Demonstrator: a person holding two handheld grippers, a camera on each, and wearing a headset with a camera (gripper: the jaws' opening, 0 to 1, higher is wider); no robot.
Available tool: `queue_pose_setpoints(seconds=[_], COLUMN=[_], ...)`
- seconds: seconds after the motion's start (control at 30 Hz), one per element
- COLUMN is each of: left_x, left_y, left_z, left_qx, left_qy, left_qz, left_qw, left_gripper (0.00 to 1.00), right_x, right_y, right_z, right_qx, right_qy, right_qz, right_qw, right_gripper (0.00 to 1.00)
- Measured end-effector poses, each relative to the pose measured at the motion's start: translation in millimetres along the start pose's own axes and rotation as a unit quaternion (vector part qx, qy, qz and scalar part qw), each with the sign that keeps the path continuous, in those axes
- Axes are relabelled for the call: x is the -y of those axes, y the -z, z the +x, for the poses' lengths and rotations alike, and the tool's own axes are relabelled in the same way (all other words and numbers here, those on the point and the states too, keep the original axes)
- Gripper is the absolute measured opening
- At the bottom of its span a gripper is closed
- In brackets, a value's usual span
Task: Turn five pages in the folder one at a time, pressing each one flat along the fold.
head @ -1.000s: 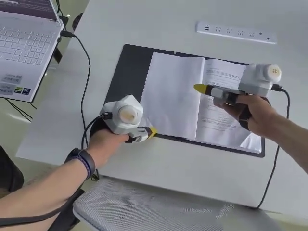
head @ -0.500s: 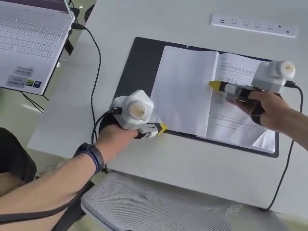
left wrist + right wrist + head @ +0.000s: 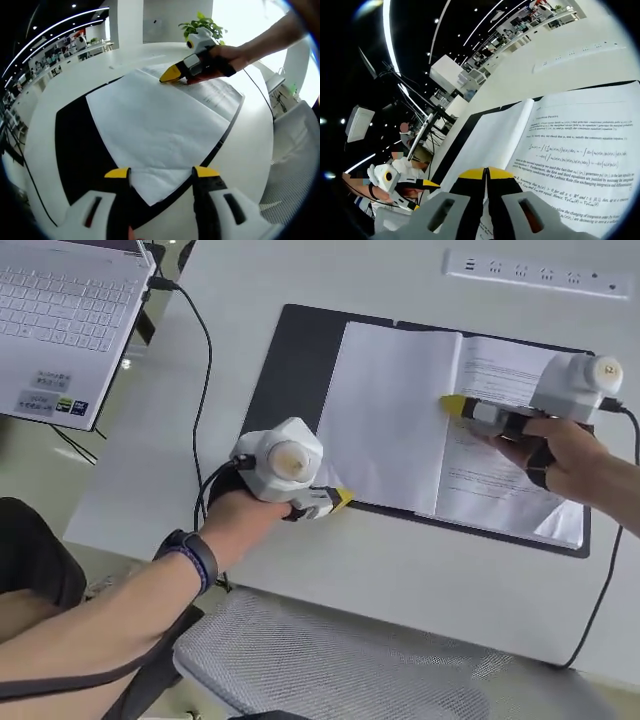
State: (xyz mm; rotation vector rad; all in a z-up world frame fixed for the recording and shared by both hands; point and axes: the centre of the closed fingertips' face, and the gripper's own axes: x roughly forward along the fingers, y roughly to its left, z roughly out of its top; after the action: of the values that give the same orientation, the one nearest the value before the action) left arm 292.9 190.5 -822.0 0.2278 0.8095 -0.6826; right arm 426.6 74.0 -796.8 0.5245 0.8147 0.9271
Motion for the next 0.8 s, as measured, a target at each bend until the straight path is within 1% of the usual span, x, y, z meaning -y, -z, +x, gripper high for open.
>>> queue_pose_setpoints(seconds=[0.1, 0.2, 0.4, 0.47, 0.5, 0.53, 0.57, 0.73, 0.8], left_x=[2.8, 4.8, 4.4, 4.2, 4.0, 4.0, 3.5, 3.5, 3.3], left_y=[-1.2, -1.3, -0.6, -0.7, -0.6, -0.7, -0.4, -0.6, -1.0], left_z=[-3.1, -4.0, -3.1, -3.1, -3.3, -3.3, -2.6, -3.1, -3.4], left_qx=[-0.001, -0.003, -0.004, -0.003, -0.004, -0.004, -0.004, -0.002, 0.000], left_qy=[0.001, 0.005, 0.005, 0.005, 0.004, 0.004, 0.004, 0.004, 0.002], left_qz=[0.003, 0.006, 0.010, 0.008, 0.009, 0.009, 0.008, 0.006, 0.003], left_qw=[1.0000, 1.0000, 0.9999, 0.9999, 0.9999, 0.9999, 1.0000, 1.0000, 1.0000], left_gripper=[0.48, 0.50, 0.50, 0.49, 0.49, 0.49, 0.49, 0.49, 0.48], right_x=[5.4, 10.1, 16.1, 23.8, 27.5, 27.5, 29.6, 38.4, 40.9], right_y=[-7.1, -15.4, -25.3, -31.0, -34.8, -33.5, -35.7, -46.2, -51.3], right_z=[3.8, 7.3, 12.0, 14.2, 15.7, 16.5, 18.1, 25.2, 26.7], right_qx=[0.010, 0.029, 0.039, 0.042, 0.043, 0.042, 0.041, 0.025, 0.026], right_qy=[0.003, 0.006, 0.005, 0.006, 0.007, 0.009, 0.010, 0.019, 0.019], right_qz=[0.006, 0.015, 0.017, 0.021, 0.022, 0.021, 0.019, 0.007, 0.013], right_qw=[0.9999, 0.9995, 0.9991, 0.9989, 0.9988, 0.9988, 0.9989, 0.9995, 0.9994], right_gripper=[0.00, 0.00, 0.00, 0.00, 0.00, 0.00, 0.00, 0.00, 0.00])
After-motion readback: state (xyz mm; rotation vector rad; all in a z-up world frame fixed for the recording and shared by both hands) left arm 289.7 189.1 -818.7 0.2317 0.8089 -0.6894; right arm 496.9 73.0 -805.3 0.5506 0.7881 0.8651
